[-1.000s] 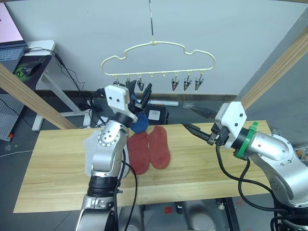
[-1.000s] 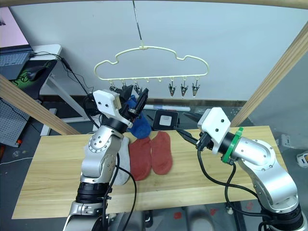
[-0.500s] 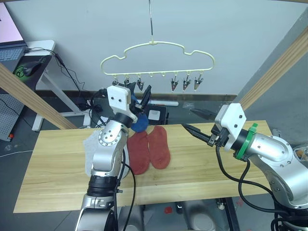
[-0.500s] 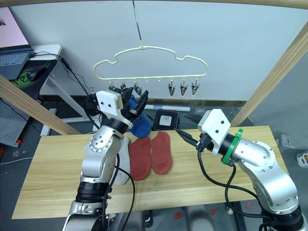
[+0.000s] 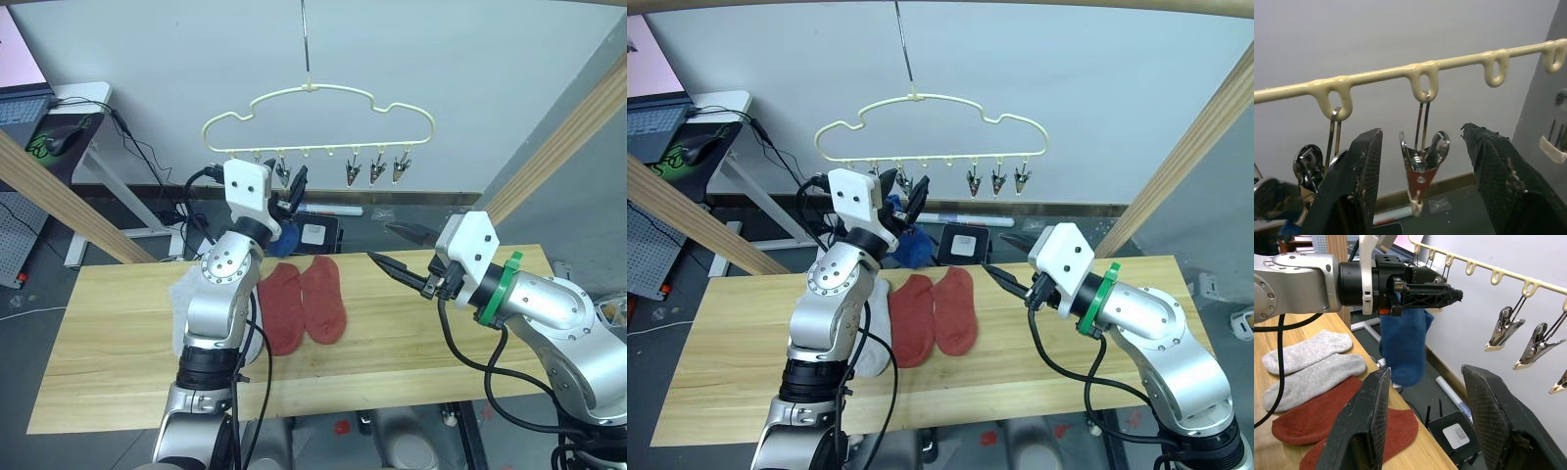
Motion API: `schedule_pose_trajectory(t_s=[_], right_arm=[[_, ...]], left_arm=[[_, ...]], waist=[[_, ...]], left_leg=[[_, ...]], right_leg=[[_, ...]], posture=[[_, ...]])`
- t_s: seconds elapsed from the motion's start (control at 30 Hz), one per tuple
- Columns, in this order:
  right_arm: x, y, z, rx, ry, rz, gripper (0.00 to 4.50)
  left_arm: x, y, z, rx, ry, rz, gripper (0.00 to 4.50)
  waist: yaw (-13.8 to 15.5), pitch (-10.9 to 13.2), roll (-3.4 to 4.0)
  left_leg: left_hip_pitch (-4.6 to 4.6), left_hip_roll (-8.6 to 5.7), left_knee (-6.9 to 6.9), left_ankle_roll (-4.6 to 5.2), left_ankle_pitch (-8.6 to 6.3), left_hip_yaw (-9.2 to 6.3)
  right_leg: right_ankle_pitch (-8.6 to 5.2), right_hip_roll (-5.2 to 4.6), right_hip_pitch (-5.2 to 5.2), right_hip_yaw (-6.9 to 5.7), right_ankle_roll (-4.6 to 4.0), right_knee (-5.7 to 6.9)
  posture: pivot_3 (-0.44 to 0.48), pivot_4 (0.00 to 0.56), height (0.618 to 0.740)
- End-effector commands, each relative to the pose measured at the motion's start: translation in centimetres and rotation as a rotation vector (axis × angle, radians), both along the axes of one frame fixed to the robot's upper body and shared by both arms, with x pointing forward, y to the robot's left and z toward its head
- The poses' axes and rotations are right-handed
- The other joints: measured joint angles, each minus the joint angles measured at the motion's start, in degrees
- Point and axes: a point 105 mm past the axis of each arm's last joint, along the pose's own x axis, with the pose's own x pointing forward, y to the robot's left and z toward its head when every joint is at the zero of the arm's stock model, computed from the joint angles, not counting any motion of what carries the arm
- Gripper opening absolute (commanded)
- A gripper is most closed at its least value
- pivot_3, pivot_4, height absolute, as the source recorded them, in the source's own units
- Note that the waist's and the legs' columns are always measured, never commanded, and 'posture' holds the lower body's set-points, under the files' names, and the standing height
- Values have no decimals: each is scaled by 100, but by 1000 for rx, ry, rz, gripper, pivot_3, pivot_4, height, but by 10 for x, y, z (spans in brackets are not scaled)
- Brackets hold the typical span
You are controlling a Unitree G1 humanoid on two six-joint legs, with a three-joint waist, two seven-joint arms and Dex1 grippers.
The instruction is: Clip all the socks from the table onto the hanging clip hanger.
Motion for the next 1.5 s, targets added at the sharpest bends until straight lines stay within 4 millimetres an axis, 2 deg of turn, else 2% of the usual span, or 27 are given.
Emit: schedule_pose_trajectory(t_s=[0.03, 0.2, 0.3, 0.6, 0.93, 1.5], right_arm=[[-8, 4, 8, 6, -45, 27, 2415], [-8, 4, 8, 4, -45, 28, 2415], [-7, 4, 7, 1, -44, 26, 2415], [-2, 0, -1, -32, -35, -18, 2415], [8, -5, -21, -102, 12, -91, 2415], [19, -5, -28, -79, 51, -171, 2415]], left_arm=[[-8, -4, 22, -8, -75, -16, 2242], [-9, -4, 25, -9, -82, -23, 818], [-9, -4, 25, -8, -83, -24, 396], [-14, -1, 22, -14, -50, -62, 369], [-27, 10, 28, -25, 34, -229, 368], [-29, 22, 30, -12, 110, -350, 352]], waist=[[0, 0, 0], [0, 0, 0], [1, 0, 0], [1, 0, 0], [3, 0, 0], [5, 1, 1]], left_leg=[[0, 0, 0, 0, 0, 0], [0, 0, 0, 0, 0, 0], [0, 0, 0, 0, 0, 0], [0, 1, 0, 0, 0, 0], [2, 5, 0, 0, 0, -1], [1, 6, -1, -1, 0, -2]], right_leg=[[0, 0, 0, 0, 0, 0], [0, 0, 0, 0, 0, 0], [0, 0, 0, 1, 0, 0], [0, 0, 0, 1, 0, 0], [0, 6, -1, 2, 0, 1], [-1, 6, -2, 6, 0, -2]], posture=[[-246, 263, 736], [-243, 266, 736], [-243, 266, 736], [-238, 273, 736], [-227, 287, 736], [-229, 295, 736]])
